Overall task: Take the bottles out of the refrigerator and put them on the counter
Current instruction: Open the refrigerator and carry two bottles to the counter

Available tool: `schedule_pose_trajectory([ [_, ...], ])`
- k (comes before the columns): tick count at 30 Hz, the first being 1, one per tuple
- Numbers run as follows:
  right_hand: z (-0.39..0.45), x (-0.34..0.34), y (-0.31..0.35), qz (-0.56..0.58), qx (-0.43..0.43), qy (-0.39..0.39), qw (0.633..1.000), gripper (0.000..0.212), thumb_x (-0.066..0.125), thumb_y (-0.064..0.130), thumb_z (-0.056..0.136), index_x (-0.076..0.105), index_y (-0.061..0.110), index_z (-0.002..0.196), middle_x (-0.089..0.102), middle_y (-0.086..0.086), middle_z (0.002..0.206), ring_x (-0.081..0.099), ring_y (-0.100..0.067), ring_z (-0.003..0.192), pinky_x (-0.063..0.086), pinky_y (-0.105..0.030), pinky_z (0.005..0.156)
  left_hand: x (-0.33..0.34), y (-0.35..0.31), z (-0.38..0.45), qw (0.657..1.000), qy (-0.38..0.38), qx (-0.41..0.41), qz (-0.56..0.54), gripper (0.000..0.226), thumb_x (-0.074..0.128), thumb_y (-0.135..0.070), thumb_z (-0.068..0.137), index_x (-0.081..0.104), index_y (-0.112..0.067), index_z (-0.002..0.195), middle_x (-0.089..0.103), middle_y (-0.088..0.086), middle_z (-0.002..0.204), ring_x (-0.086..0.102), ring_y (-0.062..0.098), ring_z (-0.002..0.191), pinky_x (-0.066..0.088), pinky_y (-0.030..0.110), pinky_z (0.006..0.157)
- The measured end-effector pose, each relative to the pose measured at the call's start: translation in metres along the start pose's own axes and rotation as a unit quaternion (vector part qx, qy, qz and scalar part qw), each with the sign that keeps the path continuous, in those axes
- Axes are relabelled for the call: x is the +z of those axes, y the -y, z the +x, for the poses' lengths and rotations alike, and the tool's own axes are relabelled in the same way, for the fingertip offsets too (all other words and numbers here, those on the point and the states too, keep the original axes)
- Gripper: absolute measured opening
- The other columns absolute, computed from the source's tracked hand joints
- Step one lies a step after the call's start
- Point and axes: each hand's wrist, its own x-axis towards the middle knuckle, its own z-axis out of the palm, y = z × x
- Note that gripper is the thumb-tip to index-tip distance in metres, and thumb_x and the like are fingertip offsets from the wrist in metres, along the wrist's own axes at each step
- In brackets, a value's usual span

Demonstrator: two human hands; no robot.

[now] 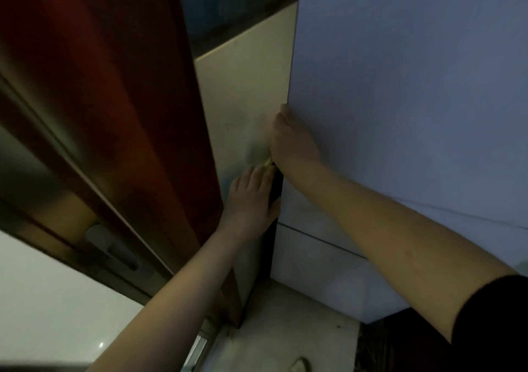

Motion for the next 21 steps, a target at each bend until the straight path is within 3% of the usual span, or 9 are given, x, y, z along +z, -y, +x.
schedule_pose_trajectory([
  [5,-0.032,-0.012,0.019,-0.106,-0.052,0.03,0.993,0.045,0.039,0.008,0.102,0.037,-0.004,0.145,0.032,-0.019,0.156,0.023,-0.03,0.146,0.009,-0.035,0.12,-0.007,0.005,-0.039,0.997,0.016,0.067,0.016,0.071,0.043,-0.047,0.095,0.024,-0.013,0.154,0.029,0.01,0.158,0.02,0.031,0.146,0.02,0.048,0.117],
  [7,-0.049,-0.019,0.028,-0.313,-0.111,0.05,0.942,0.046,0.047,0.021,0.101,0.043,0.001,0.142,0.038,-0.016,0.152,0.026,-0.032,0.144,0.001,-0.043,0.122,-0.009,0.005,-0.058,0.997,0.015,0.07,0.019,0.072,0.044,-0.05,0.095,0.024,-0.013,0.153,0.028,0.01,0.159,0.018,0.032,0.147,0.013,0.049,0.119],
  [9,-0.068,-0.033,0.037,-0.437,-0.139,0.075,0.885,0.051,0.051,0.031,0.099,0.045,0.005,0.141,0.042,-0.01,0.15,0.029,-0.031,0.142,-0.003,-0.046,0.121,-0.012,0.006,-0.076,0.997,0.017,0.075,0.025,0.074,0.043,-0.054,0.095,0.023,-0.013,0.153,0.026,0.01,0.16,0.015,0.033,0.149,0.009,0.049,0.119],
  [14,-0.107,-0.051,0.052,-0.472,-0.123,0.104,0.867,0.059,0.045,0.038,0.099,0.037,0.005,0.147,0.038,-0.008,0.153,0.026,-0.028,0.144,-0.01,-0.043,0.118,-0.028,0.003,-0.105,0.996,-0.02,0.087,0.019,0.07,0.049,-0.049,0.093,0.033,-0.011,0.15,0.037,0.013,0.155,0.028,0.032,0.146,0.022,0.051,0.116],
  [16,-0.131,-0.058,0.059,-0.413,-0.114,0.088,0.899,0.052,0.052,0.03,0.097,0.048,0.001,0.139,0.047,-0.013,0.147,0.035,-0.03,0.14,0.0,-0.044,0.121,-0.036,0.002,-0.115,0.995,-0.03,0.097,0.018,0.067,0.05,-0.045,0.094,0.035,-0.011,0.149,0.04,0.012,0.153,0.03,0.031,0.145,0.023,0.048,0.117],
  [18,-0.158,-0.065,0.061,-0.333,-0.12,0.014,0.935,0.033,0.068,0.016,0.085,0.069,-0.002,0.113,0.066,-0.017,0.123,0.056,-0.031,0.123,0.026,-0.045,0.119,-0.043,0.003,-0.125,0.993,-0.036,0.107,0.017,0.064,0.051,-0.041,0.094,0.037,-0.009,0.148,0.042,0.013,0.152,0.032,0.031,0.144,0.025,0.047,0.117],
  [19,-0.17,-0.069,0.061,-0.323,-0.132,-0.024,0.937,0.026,0.071,0.014,0.08,0.074,0.0,0.102,0.071,-0.015,0.111,0.062,-0.03,0.114,0.035,-0.044,0.114,-0.046,0.003,-0.129,0.993,-0.038,0.111,0.019,0.063,0.052,-0.039,0.094,0.038,-0.009,0.148,0.043,0.013,0.151,0.033,0.031,0.144,0.026,0.048,0.117],
  [21,-0.195,-0.072,0.054,-0.323,-0.157,-0.069,0.931,0.018,0.069,0.013,0.08,0.076,0.004,0.093,0.073,-0.011,0.101,0.065,-0.029,0.106,0.041,-0.041,0.11,-0.055,0.002,-0.138,0.992,-0.038,0.116,0.027,0.063,0.052,-0.039,0.093,0.038,-0.01,0.147,0.044,0.011,0.15,0.034,0.031,0.143,0.029,0.049,0.116],
])
